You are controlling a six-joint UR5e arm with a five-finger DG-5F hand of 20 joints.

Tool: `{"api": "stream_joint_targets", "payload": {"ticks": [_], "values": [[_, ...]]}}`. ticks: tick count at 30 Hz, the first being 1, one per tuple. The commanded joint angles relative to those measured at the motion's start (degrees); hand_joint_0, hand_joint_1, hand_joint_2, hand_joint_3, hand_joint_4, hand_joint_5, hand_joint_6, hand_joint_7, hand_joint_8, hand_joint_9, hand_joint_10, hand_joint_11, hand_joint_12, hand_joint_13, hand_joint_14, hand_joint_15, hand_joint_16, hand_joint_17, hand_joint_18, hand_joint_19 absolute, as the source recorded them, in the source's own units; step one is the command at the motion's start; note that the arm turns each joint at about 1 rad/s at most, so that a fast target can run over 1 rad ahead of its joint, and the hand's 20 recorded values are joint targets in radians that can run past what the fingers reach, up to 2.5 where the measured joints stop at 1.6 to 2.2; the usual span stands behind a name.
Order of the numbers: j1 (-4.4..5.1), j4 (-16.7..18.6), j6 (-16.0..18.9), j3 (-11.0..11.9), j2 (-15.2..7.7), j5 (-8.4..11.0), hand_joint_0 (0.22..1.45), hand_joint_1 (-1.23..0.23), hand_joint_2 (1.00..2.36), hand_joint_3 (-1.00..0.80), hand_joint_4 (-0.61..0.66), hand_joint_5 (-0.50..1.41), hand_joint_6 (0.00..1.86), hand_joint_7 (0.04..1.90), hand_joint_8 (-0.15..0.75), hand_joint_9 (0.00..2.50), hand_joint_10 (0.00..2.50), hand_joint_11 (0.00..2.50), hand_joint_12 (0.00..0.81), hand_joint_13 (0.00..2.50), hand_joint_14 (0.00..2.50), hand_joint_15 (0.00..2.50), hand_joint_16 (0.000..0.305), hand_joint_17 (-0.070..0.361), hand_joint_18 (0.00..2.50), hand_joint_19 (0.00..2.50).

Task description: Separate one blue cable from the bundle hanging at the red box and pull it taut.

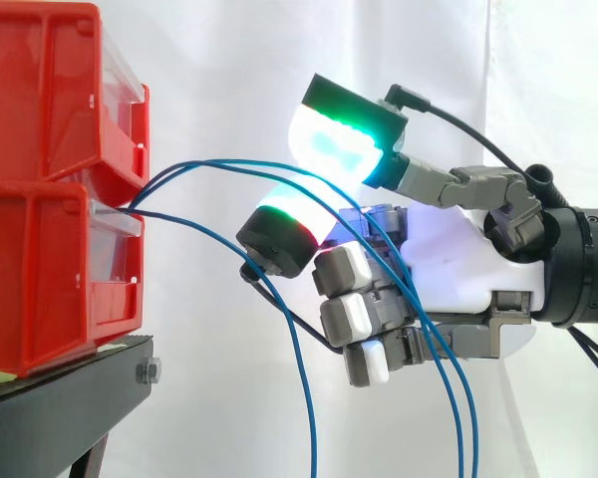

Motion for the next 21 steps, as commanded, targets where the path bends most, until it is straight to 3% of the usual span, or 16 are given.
{"api": "stream_joint_targets", "payload": {"ticks": [1, 11, 21], "values": [[0.05, 0.00, 0.01, 0.00, 0.00, 0.06, 0.67, -0.72, 1.00, -0.46, 0.09, -0.15, 0.93, 1.11, 0.378, 1.14, 0.02, 0.72, 0.340, 1.15, 0.02, 0.58, 0.041, 0.093, 1.02, 0.68], [0.22, -0.09, 0.27, 0.00, 0.00, 0.06, 0.59, -0.57, 1.00, -0.50, 0.12, -0.15, 0.94, 1.01, 0.384, 1.12, 0.02, 0.74, 0.348, 1.13, 0.02, 0.57, 0.043, 0.097, 1.01, 0.69], [0.22, 0.00, 0.80, -0.09, 0.00, 0.24, 0.54, -0.57, 1.00, -0.50, 0.14, -0.14, 0.91, 1.06, 0.395, 1.15, 0.01, 0.69, 0.355, 1.16, 0.02, 0.57, 0.045, 0.102, 1.04, 0.67]]}}
